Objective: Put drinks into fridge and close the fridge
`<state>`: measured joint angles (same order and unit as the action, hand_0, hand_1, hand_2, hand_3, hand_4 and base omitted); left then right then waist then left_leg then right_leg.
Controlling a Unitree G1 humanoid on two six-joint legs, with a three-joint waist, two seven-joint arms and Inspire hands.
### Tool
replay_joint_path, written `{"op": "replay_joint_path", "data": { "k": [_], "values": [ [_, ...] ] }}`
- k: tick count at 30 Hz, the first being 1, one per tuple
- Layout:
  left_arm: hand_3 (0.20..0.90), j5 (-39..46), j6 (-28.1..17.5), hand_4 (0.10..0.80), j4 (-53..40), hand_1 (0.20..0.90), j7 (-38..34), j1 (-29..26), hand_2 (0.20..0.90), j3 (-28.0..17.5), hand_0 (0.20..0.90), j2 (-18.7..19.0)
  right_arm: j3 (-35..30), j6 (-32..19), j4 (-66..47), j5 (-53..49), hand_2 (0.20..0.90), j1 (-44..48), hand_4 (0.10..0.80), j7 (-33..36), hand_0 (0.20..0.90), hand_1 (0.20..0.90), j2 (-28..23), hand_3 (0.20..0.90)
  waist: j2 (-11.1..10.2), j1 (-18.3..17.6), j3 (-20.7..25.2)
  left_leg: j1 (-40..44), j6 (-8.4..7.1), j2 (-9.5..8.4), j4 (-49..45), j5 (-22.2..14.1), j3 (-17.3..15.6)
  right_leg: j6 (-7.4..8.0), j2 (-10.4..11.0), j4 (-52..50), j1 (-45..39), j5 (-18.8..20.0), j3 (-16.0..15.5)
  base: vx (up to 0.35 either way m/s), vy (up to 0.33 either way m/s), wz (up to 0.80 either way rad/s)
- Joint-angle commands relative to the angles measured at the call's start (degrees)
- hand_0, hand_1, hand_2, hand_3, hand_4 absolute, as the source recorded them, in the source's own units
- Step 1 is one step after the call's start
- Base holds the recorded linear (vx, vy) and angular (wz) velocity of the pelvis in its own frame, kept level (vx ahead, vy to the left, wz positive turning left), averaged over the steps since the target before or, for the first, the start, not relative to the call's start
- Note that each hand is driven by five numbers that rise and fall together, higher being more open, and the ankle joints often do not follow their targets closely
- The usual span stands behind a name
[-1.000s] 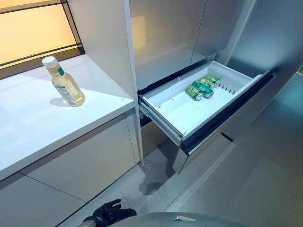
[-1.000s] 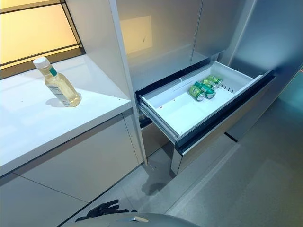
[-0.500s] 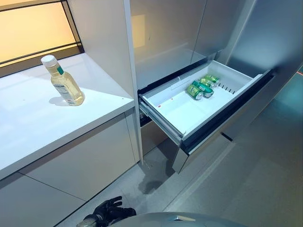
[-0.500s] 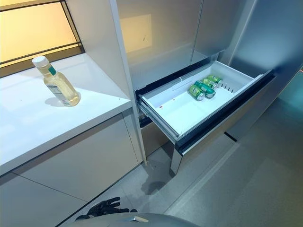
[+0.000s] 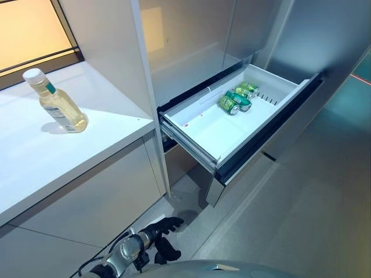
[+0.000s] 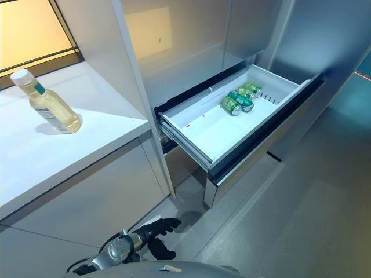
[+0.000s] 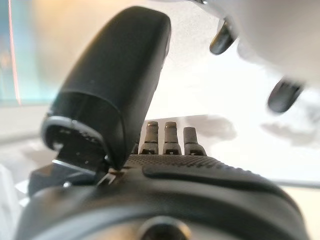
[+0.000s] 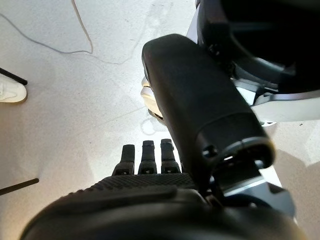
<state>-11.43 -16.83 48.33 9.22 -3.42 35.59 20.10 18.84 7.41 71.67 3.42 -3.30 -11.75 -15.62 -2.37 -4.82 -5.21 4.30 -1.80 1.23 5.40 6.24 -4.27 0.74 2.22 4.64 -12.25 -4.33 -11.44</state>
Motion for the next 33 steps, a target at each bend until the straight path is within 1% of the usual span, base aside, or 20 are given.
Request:
{"op": "replay_joint_path", "data": {
  "k": [1, 3, 4, 6, 7, 10, 13, 14, 18, 20, 22, 25, 29, 30, 33],
  "values": [
    [0.9, -2.4, -6.4, 0.8, -5.1, 0.9, -4.5, -7.7, 0.9, 1.8, 0.9, 0.5, 1.5, -2.0, -0.7, -0.6, 0.9, 4.6, 0.8, -1.5, 0.9, 0.9, -2.0, 0.9, 2.2, 1.3, 0.4, 3.7, 1.0, -0.98, -0.4, -10.3, -1.0, 4.75, -0.2, -2.2, 5.6, 1.8, 2.7, 0.0, 0.0, 0.0],
    [0.9, -3.8, -7.1, 0.8, -8.1, 0.9, -5.6, -8.9, 0.9, 2.5, 0.9, 1.4, 1.6, -2.3, -0.8, -0.6, 0.9, 4.5, 0.8, -1.3, 0.9, 0.9, -2.0, 0.9, 2.2, 1.2, 0.4, 3.7, 1.02, -0.99, -0.4, -10.4, -1.0, 4.83, -0.1, -2.1, 5.6, 1.9, 2.7, 0.0, 0.0, 0.0],
    [0.9, -3.8, -6.0, 0.8, -11.2, 0.9, -6.2, -9.7, 0.9, 2.9, 0.9, 2.3, 1.6, -2.2, -0.9, -0.6, 0.9, 4.5, 0.8, -1.3, 0.9, 0.9, -2.1, 0.9, 2.3, 1.1, 0.5, 3.7, 1.03, -0.98, -0.4, -10.3, -1.1, 4.83, -0.1, -2.0, 5.6, 1.9, 2.7, 0.0, 0.0, 0.0],
    [0.9, -4.0, -7.2, 0.8, -13.8, 0.9, -7.2, -10.4, 0.9, 4.0, 0.9, 3.4, 1.2, -2.5, -0.6, -0.5, 0.9, 4.6, 0.8, -1.1, 0.9, 0.9, -1.8, 0.9, 2.3, 1.3, 0.6, 3.5, 1.1, -0.99, -0.4, -10.3, -1.2, 4.82, -0.1, -1.8, 5.6, 2.0, 2.8, -0.016, 0.0, 0.0],
    [0.9, -4.7, -7.6, 0.8, -16.6, 0.9, -7.7, -10.4, 0.9, 4.1, 0.9, 4.6, 1.0, -2.8, -0.5, -0.8, 0.9, 4.6, 0.8, -0.9, 0.9, 0.9, -1.8, 0.9, 2.4, 1.6, 0.5, 3.3, 1.09, -1.0, -0.4, -10.3, -1.1, 4.83, -0.2, -1.6, 5.6, 2.0, 2.7, -0.048, 0.001, 0.0],
    [0.9, -4.7, -6.5, 0.8, -25.9, 0.9, -7.0, -10.3, 0.9, 3.5, 0.9, 8.5, 0.3, -2.5, -1.5, -1.4, 0.9, 4.3, 0.8, -0.1, 0.9, 0.9, -1.7, 0.9, 2.7, 2.2, 0.0, 3.1, 1.14, -1.12, -0.4, -10.2, -0.7, 4.8, 0.0, -1.5, 5.6, 2.0, 2.1, -0.06, 0.008, 0.0],
    [0.9, -5.2, -4.8, 0.8, -33.7, 0.9, -5.8, -10.7, 0.9, 1.6, 0.9, 11.4, -0.5, -2.4, -2.1, -2.0, 0.9, 3.7, 0.8, 0.8, 0.9, 0.9, -1.5, 0.9, 3.1, 2.7, -0.3, 2.9, 1.34, -1.31, -0.4, -10.0, -0.1, 4.74, 0.1, -1.5, 5.5, 2.0, 1.7, -0.028, 0.004, 0.01],
    [0.9, -4.9, -4.7, 0.8, -34.3, 0.9, -5.7, -10.7, 0.9, 1.3, 0.9, 11.7, -0.6, -2.5, -2.1, -2.1, 0.9, 3.7, 0.8, 0.9, 0.9, 0.9, -1.4, 0.9, 3.1, 2.7, -0.3, 2.9, 1.36, -1.32, -0.4, -10.0, 0.0, 4.73, 0.1, -1.5, 5.5, 2.1, 1.7, 0.0, 0.0, 0.0],
    [0.9, 0.5, -2.5, 0.8, -43.3, 0.9, -1.9, -11.7, 0.9, -2.0, 0.9, 15.0, -0.9, -2.7, -1.9, -3.3, 0.9, 3.2, 0.8, 1.9, 0.9, 0.9, -1.0, 0.9, 3.3, 3.2, -0.1, 2.8, 1.52, -1.47, -0.4, -9.9, 0.5, 4.64, 0.1, -1.1, 5.2, 2.2, 1.4, 0.0, 0.0, 0.0],
    [0.9, 3.7, -2.4, 0.8, -46.8, 0.9, -0.5, -12.2, 0.9, -3.5, 0.9, 16.4, -1.0, -3.1, -1.7, -3.9, 0.9, 3.0, 0.8, 2.2, 0.9, 0.9, -0.9, 0.9, 3.4, 3.5, 0.0, 2.8, 1.52, -1.49, -0.4, -9.8, 0.6, 4.63, 0.1, -1.0, 5.1, 2.2, 1.2, -0.005, -0.004, 0.03],
    [0.9, 9.4, -1.5, 0.8, -52.0, 0.9, 3.0, -12.2, 0.9, -6.3, 0.9, 17.6, -1.1, -3.3, -1.5, -4.6, 0.9, 2.9, 0.8, 2.6, 0.9, 0.9, -0.8, 0.9, 3.4, 3.9, 0.1, 2.7, 1.53, -1.48, -0.4, -9.7, 0.8, 4.57, 0.2, -0.9, 5.0, 2.3, 0.9, -0.012, -0.008, 0.05],
    [0.9, 15.7, -2.8, 0.8, -57.0, 0.9, 5.3, -11.9, 0.9, -9.9, 0.9, 18.6, -1.4, -3.5, -1.4, -5.6, 0.9, 2.7, 0.8, 3.0, 0.9, 0.9, -0.8, 0.9, 3.5, 4.5, 0.2, 2.6, 1.59, -1.63, -0.4, -9.7, 1.3, 4.39, 0.2, -0.7, 4.8, 2.4, 0.6, -0.01, -0.007, 0.06],
    [0.9, 19.7, -4.2, 0.8, -60.6, 0.9, 5.1, -11.9, 0.9, -14.6, 0.9, 19.4, -1.9, -3.7, -1.4, -6.2, 0.9, 2.2, 0.8, 3.1, 0.9, 0.9, -0.7, 0.9, 3.5, 5.1, 0.3, 2.4, 1.62, -1.81, -0.4, -9.7, 1.9, 4.16, 0.2, -0.6, 4.7, 2.4, 0.6, -0.006, 0.001, 0.08],
    [0.9, 19.8, -4.3, 0.8, -60.7, 0.9, 5.0, -11.9, 0.9, -14.7, 0.9, 19.4, -1.8, -3.7, -1.4, -6.2, 0.9, 2.2, 0.8, 3.2, 0.9, 0.9, -0.7, 0.9, 3.5, 5.0, 0.3, 2.4, 1.62, -1.81, -0.4, -9.7, 1.9, 4.15, 0.2, -0.6, 4.7, 2.4, 0.6, -0.002, -0.001, 0.03],
    [0.9, 20.6, -6.2, 0.8, -62.3, 0.9, 1.1, -12.5, 0.9, -18.5, 0.9, 20.6, -1.9, -4.2, -1.4, -6.6, 0.9, 1.6, 0.8, 3.2, 0.9, 0.9, -0.6, 0.9, 3.3, 5.4, 0.6, 2.4, 1.65, -1.91, -0.4, -9.7, 2.2, 4.04, 0.3, -0.5, 4.6, 2.5, 0.5, 0.002, -0.001, 0.01]
  ]
}}
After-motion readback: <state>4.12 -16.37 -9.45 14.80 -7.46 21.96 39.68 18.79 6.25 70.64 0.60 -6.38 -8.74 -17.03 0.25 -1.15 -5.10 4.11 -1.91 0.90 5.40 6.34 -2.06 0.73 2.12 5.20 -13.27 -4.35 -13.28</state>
